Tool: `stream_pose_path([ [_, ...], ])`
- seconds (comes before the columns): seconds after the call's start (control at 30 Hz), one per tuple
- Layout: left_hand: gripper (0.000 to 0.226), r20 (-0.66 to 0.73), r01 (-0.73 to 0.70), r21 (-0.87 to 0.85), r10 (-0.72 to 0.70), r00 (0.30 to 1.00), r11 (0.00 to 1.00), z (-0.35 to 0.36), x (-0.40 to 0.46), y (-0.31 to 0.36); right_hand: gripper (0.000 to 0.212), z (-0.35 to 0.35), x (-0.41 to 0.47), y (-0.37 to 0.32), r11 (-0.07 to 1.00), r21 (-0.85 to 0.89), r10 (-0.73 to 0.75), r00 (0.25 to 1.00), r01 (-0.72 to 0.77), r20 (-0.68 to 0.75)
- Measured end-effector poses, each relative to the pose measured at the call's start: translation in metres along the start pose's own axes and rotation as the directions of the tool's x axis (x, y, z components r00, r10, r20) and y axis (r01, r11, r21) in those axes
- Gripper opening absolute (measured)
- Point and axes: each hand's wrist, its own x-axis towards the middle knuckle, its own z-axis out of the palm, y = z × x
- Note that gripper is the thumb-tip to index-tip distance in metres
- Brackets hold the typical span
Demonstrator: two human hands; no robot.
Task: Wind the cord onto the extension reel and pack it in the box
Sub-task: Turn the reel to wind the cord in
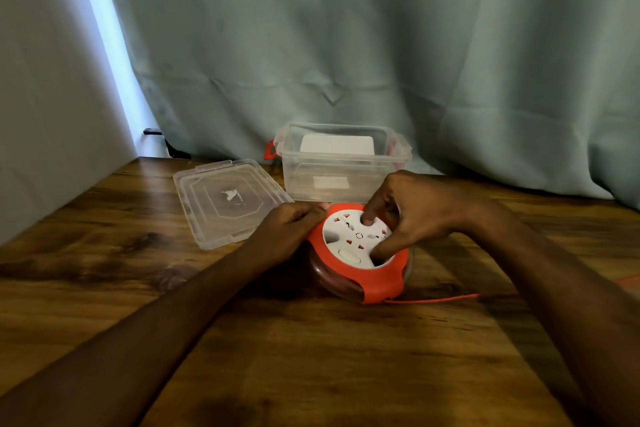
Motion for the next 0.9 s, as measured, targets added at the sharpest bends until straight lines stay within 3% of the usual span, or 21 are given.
stream_pose_path([
  [0.13,0.023,-0.049,0.000,0.015,0.001,0.999,1.000,0.005,-0.002,-0.002,0.046,0.008,0.002,-0.001,1.000,-0.012,0.025,0.999,-0.025,-0.031],
  [0.4,0.026,-0.110,0.016,0.002,-0.016,0.994,1.000,0.007,0.000,-0.003,0.053,0.012,0.006,-0.019,0.990,-0.138,0.030,0.998,-0.036,-0.049],
  [0.6,0.028,-0.109,0.024,-0.063,-0.031,0.994,0.998,0.005,0.002,-0.003,0.042,0.010,0.008,-0.023,0.999,-0.014,0.033,0.999,-0.033,-0.018],
  [0.7,0.028,-0.105,0.015,-0.075,-0.023,0.994,0.997,0.005,0.001,-0.005,0.007,-0.001,0.002,-0.007,0.996,0.088,-0.033,0.999,0.034,-0.017],
  [0.8,0.029,-0.090,0.009,-0.092,-0.017,0.996,0.996,0.004,0.000,-0.004,0.045,-0.004,0.000,0.000,0.991,0.130,-0.053,0.997,0.044,0.063],
  [0.9,0.029,-0.072,-0.002,-0.113,-0.007,0.997,0.994,0.004,-0.002,-0.003,0.056,-0.004,-0.002,-0.001,0.990,0.135,-0.070,0.987,0.050,0.146],
])
